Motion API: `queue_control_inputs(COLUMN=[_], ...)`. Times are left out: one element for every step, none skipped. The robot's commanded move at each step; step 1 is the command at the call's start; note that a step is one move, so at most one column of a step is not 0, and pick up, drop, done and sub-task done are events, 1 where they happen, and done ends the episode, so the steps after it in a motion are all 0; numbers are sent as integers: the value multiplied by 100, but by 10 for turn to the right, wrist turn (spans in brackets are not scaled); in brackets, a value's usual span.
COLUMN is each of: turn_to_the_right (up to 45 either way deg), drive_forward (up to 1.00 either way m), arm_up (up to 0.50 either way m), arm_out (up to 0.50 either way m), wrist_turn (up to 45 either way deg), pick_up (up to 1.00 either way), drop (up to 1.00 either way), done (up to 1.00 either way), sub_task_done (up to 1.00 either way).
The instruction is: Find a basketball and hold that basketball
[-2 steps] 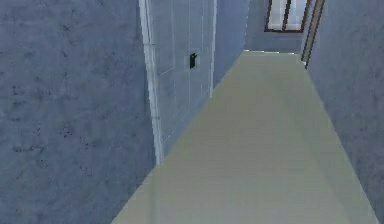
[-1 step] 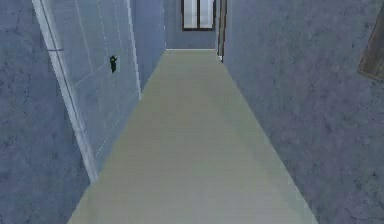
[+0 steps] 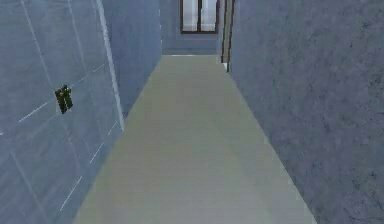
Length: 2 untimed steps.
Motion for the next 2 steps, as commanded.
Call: queue_control_inputs(turn_to_the_right=[0,0], drive_forward=[100,100], arm_up=[0,0], arm_out=[0,0], wrist_turn=[0,0], pick_up=[0,0], drop=[0,0], done=[0,0], sub_task_done=[0,0])
